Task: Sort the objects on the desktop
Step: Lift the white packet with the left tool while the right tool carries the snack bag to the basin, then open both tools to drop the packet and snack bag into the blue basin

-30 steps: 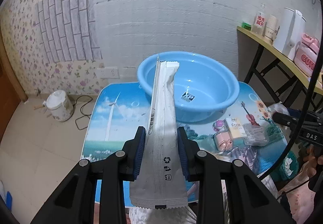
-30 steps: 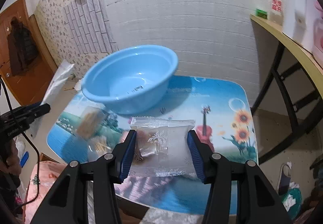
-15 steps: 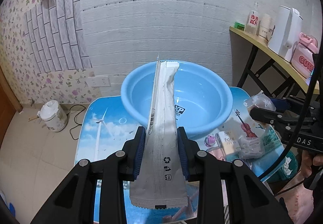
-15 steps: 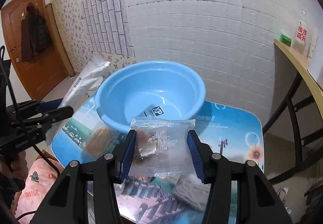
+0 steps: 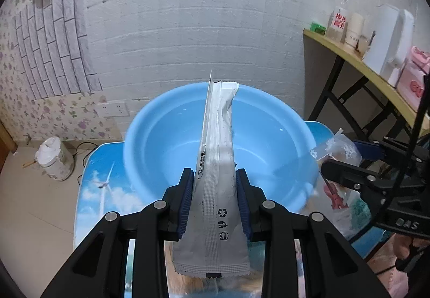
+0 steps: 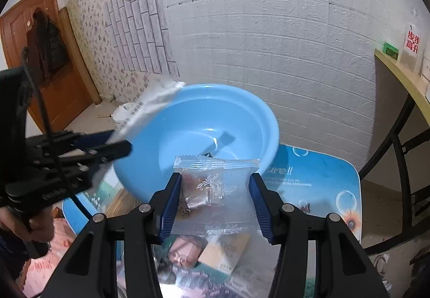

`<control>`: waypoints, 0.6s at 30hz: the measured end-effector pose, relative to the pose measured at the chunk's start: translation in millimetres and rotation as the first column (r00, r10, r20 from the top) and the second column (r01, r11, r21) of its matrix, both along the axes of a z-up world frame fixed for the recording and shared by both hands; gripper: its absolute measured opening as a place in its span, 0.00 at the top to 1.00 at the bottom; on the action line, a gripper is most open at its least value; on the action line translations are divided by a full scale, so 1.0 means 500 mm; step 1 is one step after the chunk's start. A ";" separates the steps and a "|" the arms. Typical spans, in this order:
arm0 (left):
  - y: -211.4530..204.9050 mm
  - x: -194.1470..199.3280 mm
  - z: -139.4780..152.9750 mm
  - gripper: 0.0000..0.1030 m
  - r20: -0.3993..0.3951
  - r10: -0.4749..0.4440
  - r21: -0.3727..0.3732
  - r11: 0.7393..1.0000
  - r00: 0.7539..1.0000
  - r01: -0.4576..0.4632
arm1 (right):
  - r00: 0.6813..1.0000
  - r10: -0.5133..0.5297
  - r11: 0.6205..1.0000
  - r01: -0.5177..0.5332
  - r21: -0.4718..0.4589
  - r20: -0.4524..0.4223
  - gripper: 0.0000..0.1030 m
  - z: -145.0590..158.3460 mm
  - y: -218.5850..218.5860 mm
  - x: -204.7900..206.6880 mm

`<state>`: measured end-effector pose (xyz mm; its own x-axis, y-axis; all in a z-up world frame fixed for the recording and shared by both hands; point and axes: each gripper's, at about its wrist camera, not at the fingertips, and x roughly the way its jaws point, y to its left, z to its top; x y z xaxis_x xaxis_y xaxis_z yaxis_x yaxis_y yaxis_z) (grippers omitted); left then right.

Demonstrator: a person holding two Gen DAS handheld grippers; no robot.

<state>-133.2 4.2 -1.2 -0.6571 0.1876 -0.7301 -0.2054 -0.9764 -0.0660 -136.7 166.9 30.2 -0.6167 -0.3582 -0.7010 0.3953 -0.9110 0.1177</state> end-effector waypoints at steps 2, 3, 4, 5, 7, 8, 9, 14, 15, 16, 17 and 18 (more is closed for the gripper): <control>0.006 -0.018 -0.008 0.71 -0.003 0.007 -0.013 1.000 1.000 -0.007 | 1.000 -0.004 1.000 0.004 -0.014 0.005 0.49 -0.003 -0.002 -0.012; 0.007 -0.026 -0.011 0.71 -0.004 0.012 -0.015 1.000 1.000 -0.012 | 1.000 -0.005 1.000 0.005 -0.015 0.007 0.49 -0.004 -0.004 -0.020; 0.005 -0.032 -0.014 0.70 -0.004 0.018 -0.014 1.000 1.000 -0.018 | 1.000 -0.005 1.000 0.005 -0.009 0.006 0.49 -0.006 -0.005 -0.026; 0.003 -0.037 -0.017 0.70 -0.006 0.021 -0.007 1.000 1.000 -0.021 | 1.000 -0.003 1.000 0.003 -0.001 0.005 0.49 -0.010 -0.010 -0.029; 0.002 -0.039 -0.020 0.65 -0.013 0.019 -0.005 1.000 1.000 -0.019 | 1.000 0.001 1.000 -0.001 0.010 0.006 0.49 -0.015 -0.012 -0.037; 0.001 -0.039 -0.020 0.65 -0.022 0.016 -0.012 1.000 1.000 -0.017 | 1.000 0.001 1.000 -0.001 0.009 0.008 0.49 -0.017 -0.012 -0.041; -0.001 -0.038 -0.019 0.63 -0.028 0.015 -0.018 1.000 0.999 -0.016 | 1.000 0.000 1.000 -0.001 0.005 0.012 0.49 -0.021 -0.011 -0.050; -0.023 -0.038 -0.011 0.49 -0.049 0.047 -0.022 0.999 0.998 -0.048 | 1.000 -0.002 1.000 0.002 -0.001 0.018 0.49 -0.028 -0.016 -0.072; -0.032 -0.035 -0.009 0.47 -0.053 0.060 -0.015 0.998 0.997 -0.061 | 1.000 0.000 1.000 0.000 0.000 0.019 0.49 -0.030 -0.019 -0.076; -0.038 -0.034 -0.008 0.43 -0.056 0.067 -0.011 0.998 0.996 -0.067 | 1.000 0.001 1.000 -0.001 0.001 0.020 0.49 -0.031 -0.022 -0.081; -0.044 -0.031 -0.007 0.40 -0.059 0.075 -0.007 0.997 0.995 -0.076 | 1.000 0.003 1.000 -0.003 0.003 0.020 0.49 -0.029 -0.024 -0.078; -0.050 -0.028 -0.006 0.37 -0.063 0.083 -0.005 0.997 0.995 -0.083 | 1.000 0.005 1.000 -0.006 0.006 0.021 0.49 -0.030 -0.028 -0.082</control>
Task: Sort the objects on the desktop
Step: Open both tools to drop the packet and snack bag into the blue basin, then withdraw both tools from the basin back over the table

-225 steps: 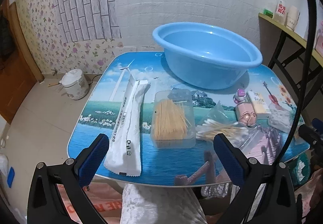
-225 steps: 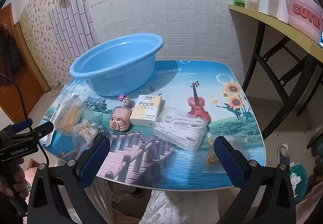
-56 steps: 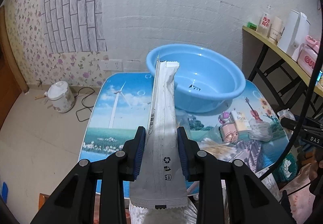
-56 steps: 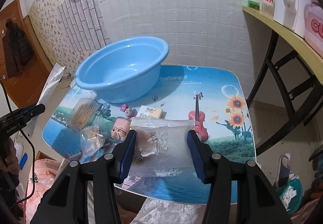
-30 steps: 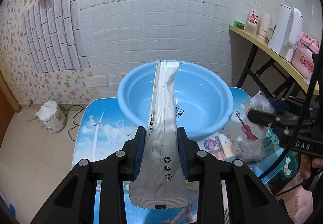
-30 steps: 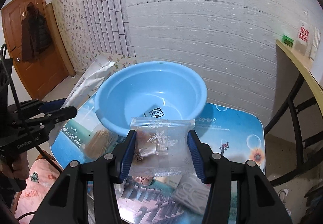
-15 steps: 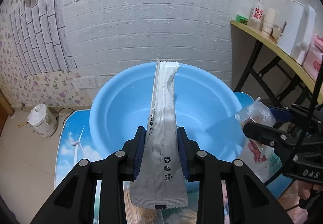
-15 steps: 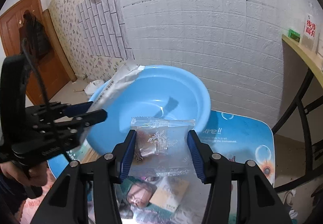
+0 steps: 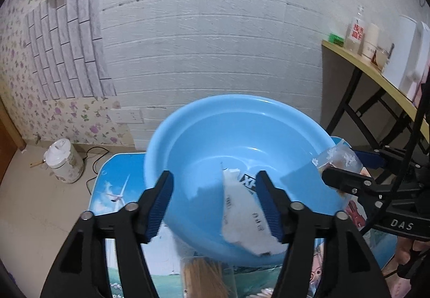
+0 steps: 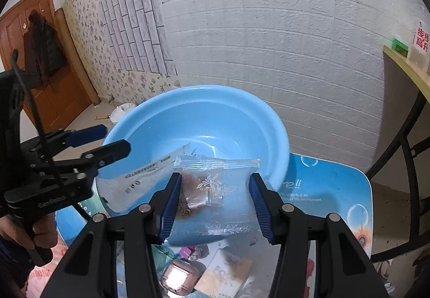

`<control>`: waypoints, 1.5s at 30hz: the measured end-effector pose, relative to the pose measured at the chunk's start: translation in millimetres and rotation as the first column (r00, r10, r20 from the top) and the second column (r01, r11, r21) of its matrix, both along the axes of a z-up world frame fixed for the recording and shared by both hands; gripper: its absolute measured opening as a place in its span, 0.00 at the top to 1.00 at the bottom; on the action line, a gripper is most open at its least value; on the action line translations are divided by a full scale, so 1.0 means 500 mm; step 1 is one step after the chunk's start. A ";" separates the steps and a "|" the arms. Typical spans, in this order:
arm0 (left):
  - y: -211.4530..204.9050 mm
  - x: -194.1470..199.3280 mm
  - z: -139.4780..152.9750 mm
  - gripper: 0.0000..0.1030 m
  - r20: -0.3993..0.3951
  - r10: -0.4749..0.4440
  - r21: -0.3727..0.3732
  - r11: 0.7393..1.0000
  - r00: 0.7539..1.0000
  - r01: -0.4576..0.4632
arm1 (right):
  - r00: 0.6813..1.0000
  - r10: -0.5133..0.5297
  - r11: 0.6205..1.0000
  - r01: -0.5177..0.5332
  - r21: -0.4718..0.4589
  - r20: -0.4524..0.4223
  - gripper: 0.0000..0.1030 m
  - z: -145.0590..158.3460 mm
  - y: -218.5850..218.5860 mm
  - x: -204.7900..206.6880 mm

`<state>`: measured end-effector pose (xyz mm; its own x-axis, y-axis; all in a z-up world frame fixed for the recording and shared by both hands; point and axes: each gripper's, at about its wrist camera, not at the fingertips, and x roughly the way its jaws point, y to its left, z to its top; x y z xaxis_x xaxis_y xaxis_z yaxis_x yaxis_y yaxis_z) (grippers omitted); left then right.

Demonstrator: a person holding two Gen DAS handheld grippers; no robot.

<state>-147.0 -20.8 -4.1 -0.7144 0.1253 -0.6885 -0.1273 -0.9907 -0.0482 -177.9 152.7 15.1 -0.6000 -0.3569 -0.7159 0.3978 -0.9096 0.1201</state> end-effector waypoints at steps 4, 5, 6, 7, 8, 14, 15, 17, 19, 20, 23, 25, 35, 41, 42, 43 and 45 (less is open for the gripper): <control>-0.017 0.009 0.001 0.26 -0.013 0.026 -0.012 1.000 1.000 -0.026 | 1.000 0.000 1.000 0.000 0.007 -0.005 0.49 0.001 -0.012 -0.008; -0.020 0.010 0.001 0.24 -0.015 0.032 -0.011 0.999 0.999 -0.033 | 1.000 -0.005 1.000 0.005 0.007 -0.007 0.49 0.001 -0.015 -0.013; -0.025 0.010 0.000 0.23 -0.014 0.040 -0.009 0.999 0.999 -0.041 | 1.000 -0.011 1.000 0.011 0.005 0.000 0.49 0.000 -0.019 -0.022; -0.030 0.009 -0.001 0.22 -0.011 0.045 -0.006 0.999 0.999 -0.045 | 1.000 -0.011 1.000 0.011 0.004 0.006 0.49 -0.002 -0.020 -0.028; -0.032 0.009 -0.001 0.21 -0.008 0.048 -0.004 0.999 0.999 -0.048 | 1.000 -0.012 1.000 0.012 0.006 0.012 0.49 -0.005 -0.026 -0.036; -0.040 0.012 -0.004 0.14 -0.018 0.053 0.001 0.999 0.998 -0.053 | 1.000 -0.004 0.999 0.003 0.041 0.025 0.47 -0.019 -0.056 -0.046; -0.040 0.012 -0.006 0.13 -0.017 0.052 0.004 0.999 0.998 -0.052 | 1.000 -0.004 0.999 0.003 0.049 0.022 0.37 -0.019 -0.062 -0.044; -0.043 0.015 -0.008 0.13 -0.012 0.054 0.009 0.999 0.998 -0.054 | 1.000 -0.014 0.998 0.014 0.065 0.000 0.16 -0.014 -0.065 -0.039; -0.046 0.018 -0.011 0.11 -0.003 0.064 0.010 0.998 0.998 -0.064 | 0.998 -0.022 0.996 0.026 0.080 -0.054 0.13 -0.001 -0.064 -0.024; -0.048 0.021 -0.010 0.11 0.000 0.069 0.014 0.998 0.998 -0.069 | 0.997 -0.027 0.995 0.034 0.090 -0.074 0.13 0.007 -0.063 -0.019; -0.054 0.032 -0.007 0.10 0.002 0.080 0.037 0.996 0.997 -0.080 | 0.996 -0.051 0.996 0.057 0.072 -0.078 0.13 0.021 -0.052 -0.007; -0.056 0.041 -0.002 0.08 -0.001 0.089 0.045 0.995 0.996 -0.089 | 0.996 -0.070 0.997 0.072 0.036 -0.063 0.13 0.028 -0.042 -0.001; -0.029 0.103 0.008 0.00 0.037 0.142 -0.001 0.990 0.989 -0.142 | 0.990 -0.124 0.992 0.126 0.024 -0.068 0.13 0.043 -0.013 0.078; -0.008 0.148 0.024 0.00 0.037 0.142 -0.009 0.990 0.989 -0.142 | 0.989 -0.140 0.989 0.142 0.034 -0.054 0.13 0.046 0.008 0.146; -0.005 0.156 0.026 0.00 0.043 0.138 -0.001 0.990 0.990 -0.138 | 0.988 -0.145 0.988 0.147 0.037 -0.055 0.13 0.047 0.011 0.156; -0.002 0.163 0.027 0.00 0.050 0.135 0.001 0.991 0.990 -0.135 | 0.987 -0.149 0.988 0.152 0.037 -0.055 0.13 0.048 0.016 0.168; 0.004 0.177 0.028 0.00 0.056 0.134 -0.007 0.991 0.989 -0.134 | 0.985 -0.164 0.985 0.166 0.038 -0.053 0.13 0.050 0.029 0.191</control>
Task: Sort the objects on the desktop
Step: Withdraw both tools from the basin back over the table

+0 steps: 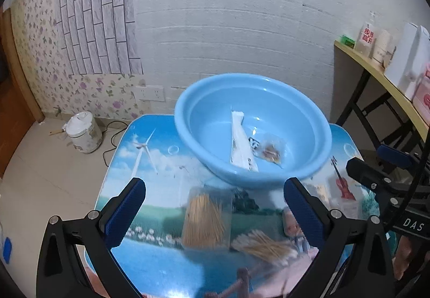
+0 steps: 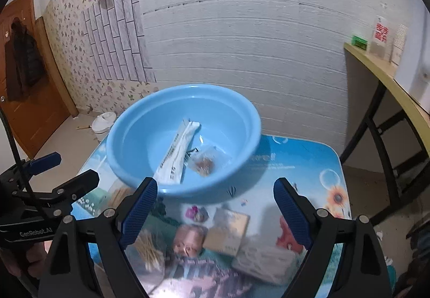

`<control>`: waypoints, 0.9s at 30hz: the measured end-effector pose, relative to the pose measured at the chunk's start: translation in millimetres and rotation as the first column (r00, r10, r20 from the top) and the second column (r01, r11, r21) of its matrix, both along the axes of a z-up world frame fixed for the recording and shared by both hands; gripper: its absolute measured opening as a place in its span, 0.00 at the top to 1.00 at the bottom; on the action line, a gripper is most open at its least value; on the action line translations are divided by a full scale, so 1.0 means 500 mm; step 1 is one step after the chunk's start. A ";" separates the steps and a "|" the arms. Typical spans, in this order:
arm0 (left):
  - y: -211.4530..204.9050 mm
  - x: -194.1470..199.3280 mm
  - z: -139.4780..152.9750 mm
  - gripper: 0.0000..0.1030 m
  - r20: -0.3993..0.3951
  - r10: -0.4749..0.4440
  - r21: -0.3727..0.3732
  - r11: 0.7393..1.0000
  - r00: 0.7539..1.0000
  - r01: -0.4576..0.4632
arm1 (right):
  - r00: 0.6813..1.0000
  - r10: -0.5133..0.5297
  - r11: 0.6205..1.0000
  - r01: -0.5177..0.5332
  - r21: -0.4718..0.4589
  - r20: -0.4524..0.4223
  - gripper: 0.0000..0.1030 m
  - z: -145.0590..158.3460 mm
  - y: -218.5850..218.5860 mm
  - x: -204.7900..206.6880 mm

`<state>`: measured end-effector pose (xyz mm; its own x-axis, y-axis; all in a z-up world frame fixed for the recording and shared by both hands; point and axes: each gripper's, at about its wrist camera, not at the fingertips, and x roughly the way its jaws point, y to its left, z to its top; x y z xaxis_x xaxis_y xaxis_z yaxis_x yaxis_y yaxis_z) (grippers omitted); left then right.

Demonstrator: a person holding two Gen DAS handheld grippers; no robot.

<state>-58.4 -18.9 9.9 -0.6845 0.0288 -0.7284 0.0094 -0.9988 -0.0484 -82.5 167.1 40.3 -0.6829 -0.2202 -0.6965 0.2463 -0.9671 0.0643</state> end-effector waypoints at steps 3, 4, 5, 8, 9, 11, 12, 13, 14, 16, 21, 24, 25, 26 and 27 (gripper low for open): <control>0.011 0.025 0.001 0.00 0.018 -0.007 -0.020 1.000 1.000 0.007 | 0.999 -0.041 0.999 0.041 0.018 0.004 0.13 0.001 0.021 0.027; 0.013 0.030 0.001 0.00 0.018 -0.010 -0.021 1.000 1.000 0.010 | 0.999 -0.054 0.998 0.053 0.025 0.005 0.13 0.000 0.025 0.033; 0.016 0.040 0.002 0.00 0.017 -0.014 -0.020 1.000 1.000 0.014 | 0.998 -0.067 0.997 0.067 0.033 0.008 0.13 -0.003 0.030 0.042; 0.020 0.054 0.004 0.00 0.021 -0.017 -0.018 1.000 1.000 0.017 | 0.997 -0.078 0.996 0.077 0.034 0.025 0.13 -0.014 0.034 0.054; 0.020 0.060 0.004 0.00 0.021 -0.017 -0.014 1.000 1.000 0.017 | 0.996 -0.081 0.996 0.080 0.034 0.033 0.13 -0.019 0.036 0.063; 0.021 0.068 0.004 0.00 0.018 -0.015 -0.009 1.000 1.000 0.016 | 0.996 -0.084 0.996 0.083 0.042 0.035 0.13 -0.024 0.037 0.075; 0.022 0.074 0.004 0.00 0.015 -0.013 -0.006 1.000 1.000 0.013 | 0.996 -0.086 0.995 0.084 0.051 0.031 0.13 -0.027 0.037 0.083; 0.023 0.078 0.003 0.00 0.014 -0.014 -0.005 1.000 1.000 0.014 | 0.996 -0.087 0.995 0.085 0.057 0.028 0.13 -0.030 0.036 0.087; 0.024 0.082 0.000 0.00 0.014 -0.017 -0.005 1.000 1.000 0.017 | 0.996 -0.087 0.994 0.086 0.061 0.024 0.13 -0.033 0.036 0.091; 0.028 0.090 -0.007 0.00 0.017 -0.021 -0.013 1.000 1.000 0.021 | 0.996 -0.087 0.994 0.086 0.070 0.015 0.13 -0.037 0.043 0.105; 0.031 0.100 -0.024 0.00 0.044 -0.029 -0.010 1.000 0.999 0.029 | 0.994 -0.106 0.990 0.102 0.098 0.034 0.13 -0.061 0.060 0.114; 0.030 0.106 -0.028 0.00 0.043 -0.030 -0.007 1.000 0.999 0.030 | 0.991 -0.124 0.989 0.119 0.089 0.055 0.13 -0.076 0.076 0.114; 0.030 0.107 -0.030 0.00 0.043 -0.028 -0.009 1.000 0.999 0.028 | 0.990 -0.130 0.989 0.125 0.082 0.056 0.13 -0.079 0.079 0.116; 0.029 0.109 -0.032 0.00 0.044 -0.025 -0.009 1.000 0.999 0.025 | 0.989 -0.134 0.989 0.130 0.069 0.057 0.13 -0.081 0.085 0.117; 0.028 0.111 -0.034 0.00 0.044 -0.024 -0.006 1.000 0.999 0.024 | 0.989 -0.131 0.990 0.128 0.057 0.060 0.13 -0.084 0.089 0.119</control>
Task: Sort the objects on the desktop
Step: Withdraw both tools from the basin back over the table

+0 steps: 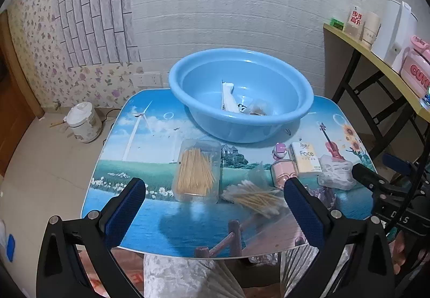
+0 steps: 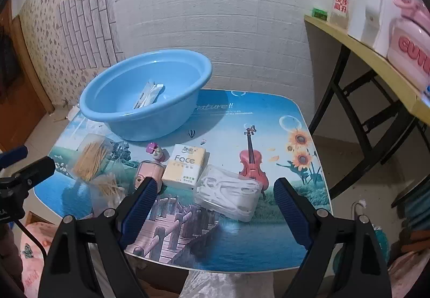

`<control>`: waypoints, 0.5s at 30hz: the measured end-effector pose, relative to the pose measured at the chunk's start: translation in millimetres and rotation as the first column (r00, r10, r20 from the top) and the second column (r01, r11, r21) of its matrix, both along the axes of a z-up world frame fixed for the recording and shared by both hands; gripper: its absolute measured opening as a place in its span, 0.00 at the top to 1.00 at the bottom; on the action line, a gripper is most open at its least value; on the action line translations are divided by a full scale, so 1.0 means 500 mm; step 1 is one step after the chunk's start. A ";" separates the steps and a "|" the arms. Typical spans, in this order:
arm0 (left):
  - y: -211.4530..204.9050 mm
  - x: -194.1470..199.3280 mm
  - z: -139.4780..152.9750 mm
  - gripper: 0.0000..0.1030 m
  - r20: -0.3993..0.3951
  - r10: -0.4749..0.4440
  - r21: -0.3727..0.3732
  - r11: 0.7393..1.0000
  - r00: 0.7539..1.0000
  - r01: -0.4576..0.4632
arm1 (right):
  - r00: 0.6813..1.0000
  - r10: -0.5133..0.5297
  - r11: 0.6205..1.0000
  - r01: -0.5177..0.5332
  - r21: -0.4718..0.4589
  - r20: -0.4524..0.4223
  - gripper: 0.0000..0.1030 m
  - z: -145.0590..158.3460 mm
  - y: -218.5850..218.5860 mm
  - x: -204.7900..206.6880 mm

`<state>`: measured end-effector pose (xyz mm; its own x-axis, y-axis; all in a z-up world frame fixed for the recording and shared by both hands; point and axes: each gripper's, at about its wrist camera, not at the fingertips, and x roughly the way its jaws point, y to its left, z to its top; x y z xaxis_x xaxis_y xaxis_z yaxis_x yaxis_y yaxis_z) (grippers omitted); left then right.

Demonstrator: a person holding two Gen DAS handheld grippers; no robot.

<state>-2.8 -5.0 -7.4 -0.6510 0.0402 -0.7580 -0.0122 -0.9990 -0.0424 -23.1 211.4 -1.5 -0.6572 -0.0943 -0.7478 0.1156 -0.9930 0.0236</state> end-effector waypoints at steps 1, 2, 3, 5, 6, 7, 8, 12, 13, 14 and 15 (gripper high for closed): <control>-0.001 0.002 -0.004 0.00 0.001 0.001 0.008 1.000 1.000 -0.001 | 1.000 0.004 1.000 -0.004 -0.013 0.004 0.13 -0.003 0.004 0.002; -0.002 0.004 -0.008 0.00 0.003 0.000 0.016 1.000 1.000 0.000 | 1.000 0.006 1.000 -0.006 -0.020 0.008 0.13 -0.006 0.006 0.003; -0.003 0.006 -0.013 0.00 0.007 -0.001 0.026 1.000 1.000 0.000 | 1.000 0.006 1.000 -0.005 -0.030 0.016 0.13 -0.010 0.010 0.003; -0.004 0.007 -0.027 0.00 0.024 0.002 0.036 0.999 1.000 -0.002 | 1.000 -0.002 1.000 0.003 -0.026 0.024 0.13 -0.017 0.013 0.004; -0.005 0.006 -0.033 0.00 0.032 0.003 0.036 0.999 0.999 -0.004 | 1.000 -0.007 1.000 0.008 -0.014 0.029 0.13 -0.023 0.013 0.003; -0.006 0.006 -0.039 0.00 0.042 0.006 0.035 0.999 0.999 -0.007 | 0.999 -0.009 1.000 0.009 -0.005 0.031 0.13 -0.026 0.012 0.003; -0.007 0.005 -0.044 0.00 0.049 0.008 0.034 0.999 0.999 -0.009 | 0.999 -0.010 1.000 0.009 0.004 0.033 0.13 -0.030 0.011 0.004; -0.014 0.006 -0.053 0.00 0.056 0.009 0.057 0.998 0.998 -0.012 | 0.998 0.004 1.000 -0.004 -0.008 0.056 0.13 -0.041 0.015 0.011; -0.016 0.007 -0.054 0.00 0.053 0.010 0.061 0.998 0.999 -0.013 | 0.998 0.008 1.000 -0.008 -0.009 0.060 0.13 -0.044 0.015 0.014; -0.018 0.008 -0.055 0.00 0.052 0.010 0.064 0.998 0.999 -0.013 | 0.998 0.012 1.000 -0.012 -0.005 0.061 0.13 -0.047 0.014 0.017; -0.018 0.007 -0.056 0.00 0.053 0.009 0.061 0.998 0.999 -0.013 | 0.998 0.014 1.000 -0.014 0.002 0.059 0.13 -0.049 0.013 0.020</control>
<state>0.9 -14.1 -35.5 -0.6105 0.0809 -0.7878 0.0028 -0.9945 -0.1043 -12.9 217.7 -26.2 -0.6106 -0.1013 -0.7854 0.1279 -0.9914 0.0285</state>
